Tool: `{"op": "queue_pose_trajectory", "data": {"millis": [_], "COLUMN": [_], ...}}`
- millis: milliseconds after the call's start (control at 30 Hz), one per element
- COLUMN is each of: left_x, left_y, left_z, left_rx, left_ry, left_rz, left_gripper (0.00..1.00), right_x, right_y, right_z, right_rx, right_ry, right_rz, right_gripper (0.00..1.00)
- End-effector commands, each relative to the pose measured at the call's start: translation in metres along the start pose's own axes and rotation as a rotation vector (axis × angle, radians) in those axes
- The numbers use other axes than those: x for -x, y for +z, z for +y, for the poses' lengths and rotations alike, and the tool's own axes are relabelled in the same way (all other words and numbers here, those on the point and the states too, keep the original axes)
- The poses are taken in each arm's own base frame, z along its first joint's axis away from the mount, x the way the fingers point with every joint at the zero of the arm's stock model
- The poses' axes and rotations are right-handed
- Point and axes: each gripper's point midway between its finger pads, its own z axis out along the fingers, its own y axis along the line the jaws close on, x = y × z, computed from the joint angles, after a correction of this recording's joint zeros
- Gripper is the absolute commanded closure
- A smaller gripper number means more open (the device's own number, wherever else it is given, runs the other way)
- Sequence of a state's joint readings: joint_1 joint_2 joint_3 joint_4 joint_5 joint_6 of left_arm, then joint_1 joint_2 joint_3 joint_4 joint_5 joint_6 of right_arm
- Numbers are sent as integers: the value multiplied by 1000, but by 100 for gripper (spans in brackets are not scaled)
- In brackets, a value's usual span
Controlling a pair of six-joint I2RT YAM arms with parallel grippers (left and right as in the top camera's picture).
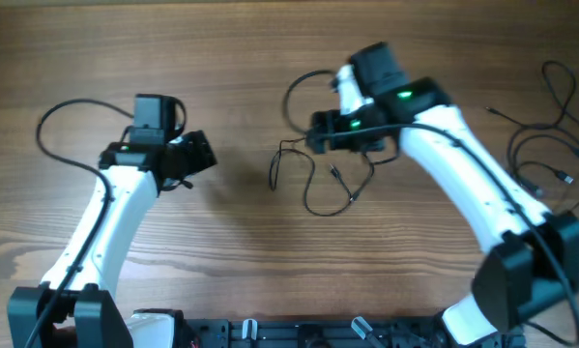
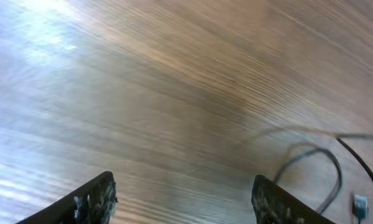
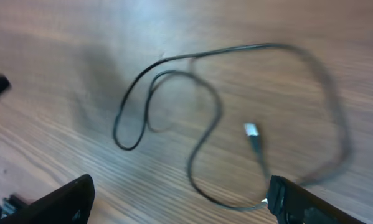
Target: Untangle cables
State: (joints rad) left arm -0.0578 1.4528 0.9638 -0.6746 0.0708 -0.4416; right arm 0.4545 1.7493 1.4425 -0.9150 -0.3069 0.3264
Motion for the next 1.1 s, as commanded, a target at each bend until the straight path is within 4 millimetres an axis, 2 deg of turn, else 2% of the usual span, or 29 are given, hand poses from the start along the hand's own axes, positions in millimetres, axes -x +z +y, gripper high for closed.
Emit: {"op": "queue_pose_trajectory", "data": {"millis": [0, 100, 167, 233, 267, 300, 333, 367, 400, 500, 567, 700, 767, 833, 900, 1000, 1067], "left_x": [7, 8, 9, 9, 9, 8, 7, 6, 5, 3, 1, 1, 1, 1, 0, 0, -1], "left_y": [-5, -6, -6, -6, -6, -6, -6, -7, -7, -7, -7, -7, -7, -7, -7, -7, -7], "left_z": [23, 34, 37, 38, 38, 38, 38, 39, 39, 40, 41, 41, 41, 41, 40, 40, 40], "left_rx": [43, 60, 65, 65, 65, 66, 68, 70, 72, 78, 81, 81, 81, 81, 75, 75, 76], "left_ry": [-126, -155, -167, -167, -167, -167, -167, -168, -168, -170, -170, -170, -170, -170, -170, -170, -170], "left_rz": [-10, -4, -4, -4, -3, -1, 2, 7, 11, 22, 28, 29, 29, 29, 32, 33, 35], "left_gripper": [24, 23, 21, 18, 18, 18, 18, 18, 18, 18, 18, 18, 18, 18, 18, 18, 18], "right_x": [-16, -27, -36, -42, -43, -43, -42, -38, -33, -8, 22, 77, 100, 116, 123, 118, 109], "right_y": [39, 66, 89, 109, 114, 118, 118, 118, 114, 92, 53, -49, -114, -178, -237, -296, -320], "right_z": [31, 50, 59, 50, 44, 39, 35, 32, 31, 25, 17, -10, -38, -76, -115, -166, -197], "right_rx": [18, 22, 15, -66, -102, -134, -150, -167, -173, -179, -182, -193, -242, -315, -375, -442, -487], "right_ry": [-18, -18, -30, 22, 37, 52, 52, 51, 45, 27, 28, 0, 26, 92, 161, 280, 349], "right_rz": [74, 107, 134, 142, 139, 134, 126, 110, 91, 31, -42, -207, -321, -447, -577, -712, -760], "right_gripper": [11, 14, 21, 27, 36, 52, 64, 85, 95, 96, 96, 96, 96, 96, 96, 96, 96]}}
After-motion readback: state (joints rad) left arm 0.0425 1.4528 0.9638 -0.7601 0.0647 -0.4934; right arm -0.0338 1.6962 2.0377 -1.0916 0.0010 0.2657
